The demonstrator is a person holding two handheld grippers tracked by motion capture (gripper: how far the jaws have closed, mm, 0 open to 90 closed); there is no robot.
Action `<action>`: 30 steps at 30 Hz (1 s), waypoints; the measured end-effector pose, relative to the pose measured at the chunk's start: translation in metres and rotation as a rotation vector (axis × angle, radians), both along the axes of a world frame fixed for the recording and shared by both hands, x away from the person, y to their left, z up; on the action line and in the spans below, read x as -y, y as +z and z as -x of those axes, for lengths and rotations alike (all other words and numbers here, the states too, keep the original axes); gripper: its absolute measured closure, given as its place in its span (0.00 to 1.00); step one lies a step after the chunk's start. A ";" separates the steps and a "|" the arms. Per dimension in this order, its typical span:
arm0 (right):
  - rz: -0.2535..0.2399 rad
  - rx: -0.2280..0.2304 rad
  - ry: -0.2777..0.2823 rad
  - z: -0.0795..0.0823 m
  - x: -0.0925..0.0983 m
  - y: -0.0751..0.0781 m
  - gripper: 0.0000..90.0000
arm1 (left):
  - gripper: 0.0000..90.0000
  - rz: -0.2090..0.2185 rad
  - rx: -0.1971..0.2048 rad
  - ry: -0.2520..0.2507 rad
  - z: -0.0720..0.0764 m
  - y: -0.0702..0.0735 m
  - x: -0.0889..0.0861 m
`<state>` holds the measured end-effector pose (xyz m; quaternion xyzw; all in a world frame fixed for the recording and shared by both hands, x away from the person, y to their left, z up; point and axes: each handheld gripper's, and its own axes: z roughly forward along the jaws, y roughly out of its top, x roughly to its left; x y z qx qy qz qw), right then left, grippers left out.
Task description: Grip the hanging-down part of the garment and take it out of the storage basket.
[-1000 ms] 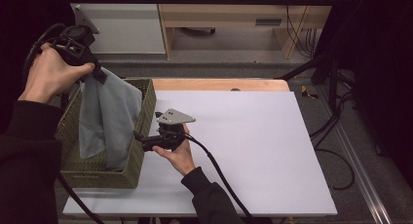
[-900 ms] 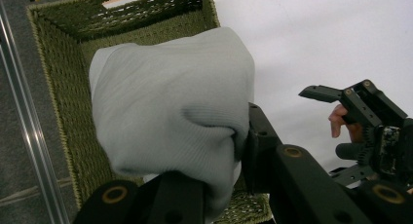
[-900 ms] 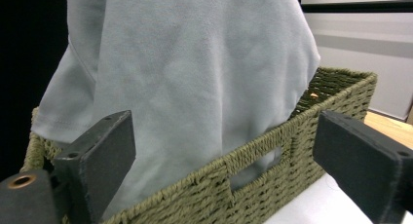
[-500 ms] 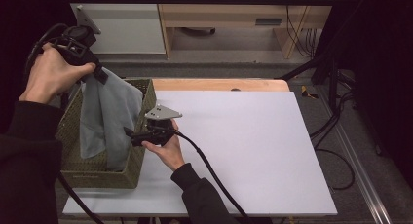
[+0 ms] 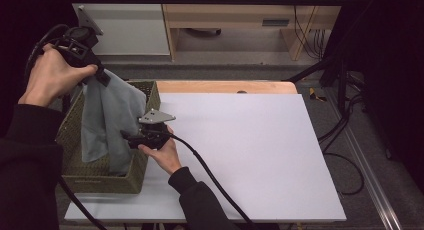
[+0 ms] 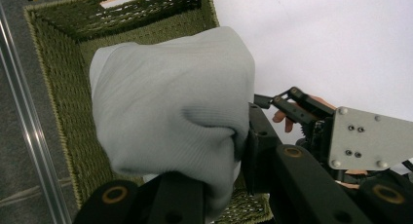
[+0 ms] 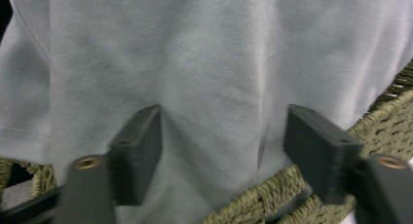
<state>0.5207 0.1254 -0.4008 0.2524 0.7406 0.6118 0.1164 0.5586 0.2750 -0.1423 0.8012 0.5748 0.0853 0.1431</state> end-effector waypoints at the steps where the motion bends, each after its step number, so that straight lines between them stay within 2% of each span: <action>1: 0.008 0.003 0.002 0.000 -0.001 0.000 0.47 | 0.88 0.000 0.000 0.000 0.000 0.000 0.000; 2: 0.015 0.014 0.001 0.000 -0.002 -0.001 0.54 | 0.88 0.001 0.001 0.001 0.000 0.000 -0.001; 4: 0.030 0.002 -0.011 -0.001 -0.004 -0.002 0.68 | 0.88 -0.001 0.002 0.001 0.000 0.000 -0.001; 8: 0.027 -0.017 -0.016 -0.004 0.000 -0.001 0.97 | 0.88 0.002 0.002 0.000 0.001 0.000 -0.001; 13: 0.029 -0.005 0.019 -0.003 0.005 0.003 1.00 | 0.88 0.005 0.003 0.002 0.001 0.001 -0.003; 21: 0.018 0.014 0.043 0.000 0.011 0.011 1.00 | 0.88 0.000 0.002 0.001 0.001 -0.001 -0.002; 24: 0.010 0.015 0.052 0.004 0.017 0.019 1.00 | 0.88 0.002 0.002 0.007 0.001 -0.002 -0.004; 30: -0.010 0.051 0.048 0.008 0.036 0.038 1.00 | 0.88 0.011 0.007 0.013 0.001 -0.002 -0.008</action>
